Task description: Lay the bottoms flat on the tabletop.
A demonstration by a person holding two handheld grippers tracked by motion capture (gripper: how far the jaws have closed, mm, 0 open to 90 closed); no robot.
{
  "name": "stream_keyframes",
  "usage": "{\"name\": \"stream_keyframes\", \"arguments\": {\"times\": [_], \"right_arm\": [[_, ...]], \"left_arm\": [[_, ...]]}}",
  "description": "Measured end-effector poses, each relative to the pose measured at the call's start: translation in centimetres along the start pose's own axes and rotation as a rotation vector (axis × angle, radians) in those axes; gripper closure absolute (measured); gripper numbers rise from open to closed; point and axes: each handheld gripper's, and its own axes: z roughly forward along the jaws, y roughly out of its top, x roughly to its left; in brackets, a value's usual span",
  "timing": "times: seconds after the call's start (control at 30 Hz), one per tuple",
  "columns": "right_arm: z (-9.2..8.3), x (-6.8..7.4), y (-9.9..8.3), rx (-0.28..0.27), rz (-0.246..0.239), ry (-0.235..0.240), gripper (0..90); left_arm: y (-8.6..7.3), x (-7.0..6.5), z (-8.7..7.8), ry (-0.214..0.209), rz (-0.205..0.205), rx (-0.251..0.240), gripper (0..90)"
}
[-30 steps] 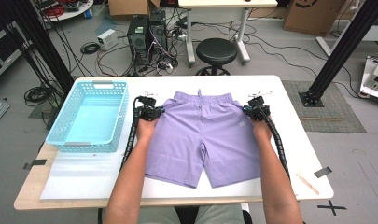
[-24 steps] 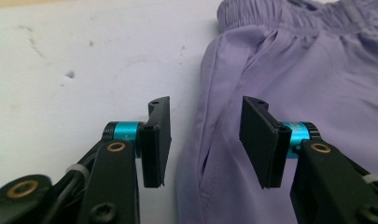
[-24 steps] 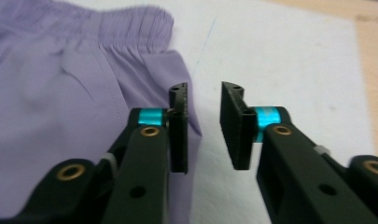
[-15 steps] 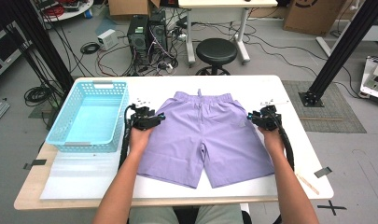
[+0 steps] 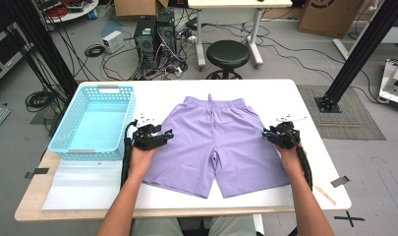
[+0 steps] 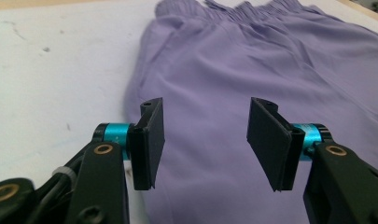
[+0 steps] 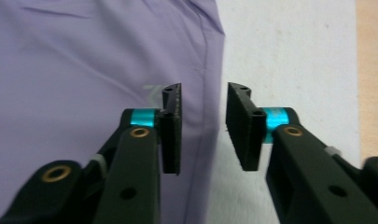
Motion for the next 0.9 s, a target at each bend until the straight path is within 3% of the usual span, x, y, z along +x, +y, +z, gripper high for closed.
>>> {"name": "stream_keyframes", "arguments": {"times": [0.2, 0.37, 0.5, 0.63, 0.73, 0.8, 0.9], "right_arm": [[-2.5, 0.5, -1.5, -0.03, -0.027, 0.018, 63.2], [-4.4, 1.5, -3.1, -0.037, -0.059, 0.077, 63.2], [-5.2, 2.6, -4.7, -0.001, -0.086, 0.118, 60.0], [-5.4, 3.4, -6.2, 0.051, -0.147, 0.105, 61.1], [-6.0, 3.1, -6.5, 0.056, -0.137, 0.101, 70.6], [-6.5, 2.9, -6.8, 0.063, -0.152, 0.073, 77.9], [-7.4, 2.2, -7.4, 0.048, -0.097, 0.079, 72.0]], "left_arm": [[-1.4, -0.9, -1.7, -0.019, 0.014, 0.024, 47.0], [-2.8, -1.3, -3.1, -0.039, 0.008, 0.057, 49.6], [-3.7, -1.9, -3.9, -0.066, 0.003, 0.099, 49.5], [-4.4, -2.7, -4.6, -0.079, 0.038, 0.142, 49.4], [-5.0, -3.3, -4.9, -0.092, 0.059, 0.186, 49.5], [-5.5, -3.7, -5.2, -0.095, 0.07, 0.174, 49.7], [-5.8, -4.0, -5.7, -0.098, 0.075, 0.162, 49.7]]}}
